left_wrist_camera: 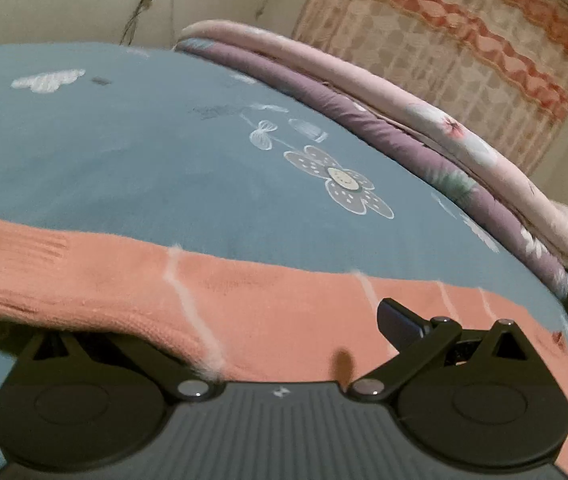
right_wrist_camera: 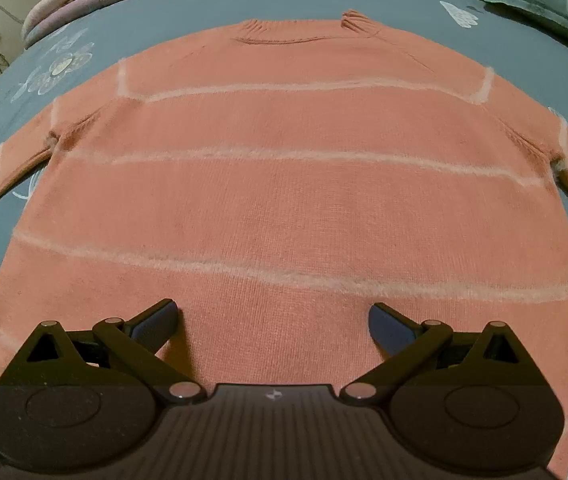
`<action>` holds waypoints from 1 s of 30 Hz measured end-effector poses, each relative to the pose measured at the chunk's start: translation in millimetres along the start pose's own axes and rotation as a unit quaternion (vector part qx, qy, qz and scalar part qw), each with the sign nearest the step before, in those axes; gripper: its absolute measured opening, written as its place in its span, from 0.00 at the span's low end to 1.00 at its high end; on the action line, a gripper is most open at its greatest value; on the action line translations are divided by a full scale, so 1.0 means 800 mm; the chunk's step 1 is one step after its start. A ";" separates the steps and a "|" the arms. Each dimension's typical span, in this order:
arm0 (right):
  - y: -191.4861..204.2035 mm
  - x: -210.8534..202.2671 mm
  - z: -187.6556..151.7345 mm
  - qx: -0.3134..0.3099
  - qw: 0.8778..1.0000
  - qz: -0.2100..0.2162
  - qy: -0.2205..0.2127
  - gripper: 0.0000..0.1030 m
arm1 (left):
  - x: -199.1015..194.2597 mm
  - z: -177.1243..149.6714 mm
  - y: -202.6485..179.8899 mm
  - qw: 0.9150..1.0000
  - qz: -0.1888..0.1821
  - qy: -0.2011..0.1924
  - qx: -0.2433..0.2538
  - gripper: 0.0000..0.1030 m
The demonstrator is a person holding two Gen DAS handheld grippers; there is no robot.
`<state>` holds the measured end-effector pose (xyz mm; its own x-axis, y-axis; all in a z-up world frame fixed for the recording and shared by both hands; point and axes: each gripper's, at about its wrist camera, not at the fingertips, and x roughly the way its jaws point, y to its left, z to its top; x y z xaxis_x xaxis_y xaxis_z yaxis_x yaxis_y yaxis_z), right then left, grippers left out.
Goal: Fold clothes
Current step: 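Close the left gripper on the sleeve cuff, then lift the sleeve with the left gripper and carry it over the sweater body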
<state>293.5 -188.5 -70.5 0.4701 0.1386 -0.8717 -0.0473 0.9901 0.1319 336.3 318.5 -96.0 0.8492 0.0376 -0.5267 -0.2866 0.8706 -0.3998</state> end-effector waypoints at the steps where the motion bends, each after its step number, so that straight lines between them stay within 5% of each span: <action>1: 0.000 0.000 -0.001 0.002 1.000 0.001 -0.002 1.00 | 0.000 -0.001 -0.001 1.000 -0.001 0.000 0.003 0.99; 15: 0.004 -0.005 -0.008 -0.001 1.000 0.001 -0.014 1.00 | 0.006 0.022 -0.026 1.000 0.000 -0.019 -0.016 0.99; 30: 0.012 -0.034 -0.016 -0.065 0.996 0.031 -0.054 1.00 | -0.021 0.067 -0.119 0.997 -0.074 -0.015 0.024 0.99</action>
<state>268.8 -182.4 -51.5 0.5553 0.2026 -0.8066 -0.1896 0.9752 0.1144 373.1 261.0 -9.0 0.8941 -0.0789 -0.4409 -0.1359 0.8901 -0.4350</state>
